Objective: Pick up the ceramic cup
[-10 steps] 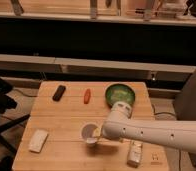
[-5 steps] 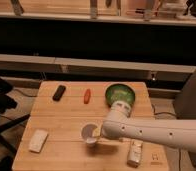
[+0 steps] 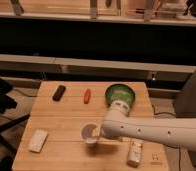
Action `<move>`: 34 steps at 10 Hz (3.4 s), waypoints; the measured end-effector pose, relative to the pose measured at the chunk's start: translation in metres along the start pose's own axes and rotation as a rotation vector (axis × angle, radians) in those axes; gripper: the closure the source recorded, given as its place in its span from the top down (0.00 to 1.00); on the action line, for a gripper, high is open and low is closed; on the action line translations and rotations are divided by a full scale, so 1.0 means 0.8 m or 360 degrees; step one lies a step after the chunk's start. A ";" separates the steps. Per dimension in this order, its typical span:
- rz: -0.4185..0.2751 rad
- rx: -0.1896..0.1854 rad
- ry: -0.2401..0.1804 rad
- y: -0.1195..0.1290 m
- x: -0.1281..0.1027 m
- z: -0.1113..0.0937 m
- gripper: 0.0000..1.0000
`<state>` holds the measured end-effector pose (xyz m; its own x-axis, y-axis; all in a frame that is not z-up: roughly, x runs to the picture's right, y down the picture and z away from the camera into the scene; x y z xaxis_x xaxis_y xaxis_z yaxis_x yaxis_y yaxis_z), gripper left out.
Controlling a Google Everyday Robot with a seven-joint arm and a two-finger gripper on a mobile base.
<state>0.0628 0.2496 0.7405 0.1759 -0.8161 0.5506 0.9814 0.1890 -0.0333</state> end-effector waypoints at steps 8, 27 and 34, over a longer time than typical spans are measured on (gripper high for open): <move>-0.0014 -0.0014 -0.0013 -0.002 0.001 0.007 0.80; 0.0002 -0.0020 -0.0039 0.011 0.005 0.010 0.09; -0.0035 -0.0024 -0.0025 0.006 0.026 -0.019 0.00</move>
<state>0.0726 0.2256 0.7392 0.1531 -0.8111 0.5645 0.9861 0.1626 -0.0338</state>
